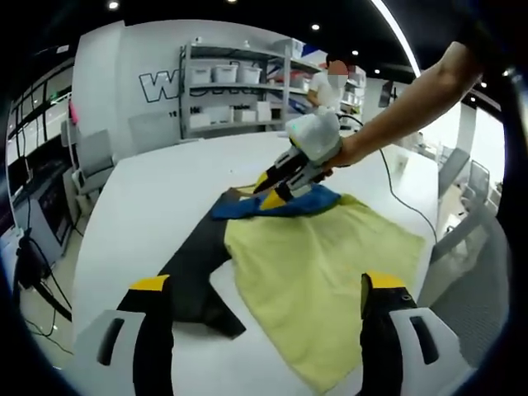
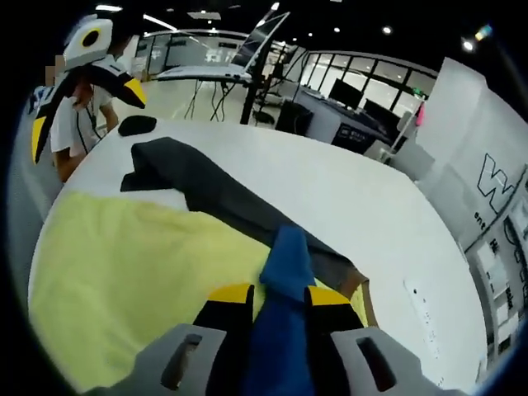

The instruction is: Fold the garment on the visible template until the final outline fits inside the template.

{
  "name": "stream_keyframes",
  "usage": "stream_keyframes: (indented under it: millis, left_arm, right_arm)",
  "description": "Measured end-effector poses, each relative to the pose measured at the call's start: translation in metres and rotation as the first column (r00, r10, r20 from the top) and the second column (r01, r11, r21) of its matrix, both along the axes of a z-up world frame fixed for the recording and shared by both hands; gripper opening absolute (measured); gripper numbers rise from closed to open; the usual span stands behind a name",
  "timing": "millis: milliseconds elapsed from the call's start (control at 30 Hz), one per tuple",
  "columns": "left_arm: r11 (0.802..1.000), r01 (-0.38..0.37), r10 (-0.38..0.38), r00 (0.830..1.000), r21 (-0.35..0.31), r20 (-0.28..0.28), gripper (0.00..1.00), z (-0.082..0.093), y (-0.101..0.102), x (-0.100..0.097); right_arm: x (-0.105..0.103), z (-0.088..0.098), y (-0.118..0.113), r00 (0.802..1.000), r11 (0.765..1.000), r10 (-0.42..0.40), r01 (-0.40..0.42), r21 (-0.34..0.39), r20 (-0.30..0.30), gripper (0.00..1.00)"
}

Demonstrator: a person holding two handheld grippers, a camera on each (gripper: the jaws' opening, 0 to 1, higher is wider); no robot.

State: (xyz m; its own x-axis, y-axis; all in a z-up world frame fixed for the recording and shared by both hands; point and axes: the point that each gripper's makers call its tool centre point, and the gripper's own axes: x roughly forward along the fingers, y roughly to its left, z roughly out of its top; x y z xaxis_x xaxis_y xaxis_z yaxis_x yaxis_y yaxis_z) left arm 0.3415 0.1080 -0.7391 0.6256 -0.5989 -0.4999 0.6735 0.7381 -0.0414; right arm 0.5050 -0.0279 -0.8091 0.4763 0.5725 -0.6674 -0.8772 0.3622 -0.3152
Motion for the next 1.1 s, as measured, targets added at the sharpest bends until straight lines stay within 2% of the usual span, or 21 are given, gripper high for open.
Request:
stream_keyframes:
  millis: [167,233,333,400,467,500,600,700,733,800,867,1033,1100]
  left_arm:
    - [1.0,0.003,-0.003,1.0,-0.001,-0.012,0.96,-0.003,-0.001,0.0]
    - [1.0,0.005,-0.005,1.0,-0.001,-0.016,0.96,-0.005,-0.002,0.0]
    - [1.0,0.008,-0.008,1.0,-0.001,-0.02,0.96,-0.006,-0.002,-0.001]
    - [1.0,0.005,-0.005,1.0,-0.002,-0.023,0.95,-0.007,-0.001,-0.001]
    - [1.0,0.003,-0.003,1.0,-0.003,-0.026,0.95,-0.009,0.0,-0.001]
    - [1.0,0.003,-0.004,1.0,-0.004,-0.027,0.95,-0.009,0.0,-0.001]
    - [1.0,0.006,-0.006,0.999,-0.002,-0.034,0.95,-0.012,0.0,-0.002]
    - [1.0,0.009,-0.009,0.999,0.007,-0.039,0.94,-0.015,0.001,-0.004]
    - [1.0,0.009,-0.009,0.999,0.006,-0.039,0.94,-0.015,0.001,-0.004]
    - [1.0,0.002,-0.003,0.999,-0.003,-0.039,0.94,-0.014,0.001,-0.004]
    - [1.0,0.002,-0.003,0.999,-0.007,-0.042,0.94,-0.014,0.001,-0.004]
    - [1.0,0.008,-0.008,0.999,-0.003,-0.041,0.93,-0.014,0.002,-0.005]
    - [1.0,0.005,-0.006,0.999,-0.007,-0.04,0.93,-0.013,0.002,-0.006]
  right_arm:
    - [0.002,-0.01,-0.001,1.0,0.998,0.03,-0.03,-0.054,0.004,0.17]
    - [0.006,-0.014,-0.004,0.999,0.994,0.042,-0.039,-0.104,0.026,0.16]
    - [0.008,-0.017,0.002,0.999,0.995,0.041,-0.04,-0.089,0.016,0.15]
    - [0.009,-0.021,0.003,0.995,0.985,0.09,-0.082,-0.149,0.045,0.15]
    - [0.008,-0.023,0.006,0.994,0.985,0.096,-0.088,-0.149,0.045,0.16]
    - [0.009,-0.025,0.007,0.992,0.98,0.11,-0.099,-0.174,0.055,0.15]
    - [0.011,-0.029,0.007,0.992,0.977,0.108,-0.095,-0.192,0.059,0.09]
    - [0.014,-0.024,0.008,0.997,0.987,0.057,-0.047,-0.152,0.056,0.0]
    - [0.016,-0.02,0.009,0.998,0.992,0.026,-0.018,-0.122,0.058,0.0]
    - [0.015,-0.012,0.014,0.999,0.998,-0.044,0.044,-0.035,0.016,0.0]
    - [0.015,-0.005,0.017,0.998,0.998,-0.066,0.066,-0.001,0.013,0.0]
    - [0.007,0.014,0.036,0.992,0.983,-0.116,0.123,0.137,-0.055,0.0]
    - [0.001,0.015,0.044,0.989,0.978,-0.113,0.127,0.168,-0.091,0.0]
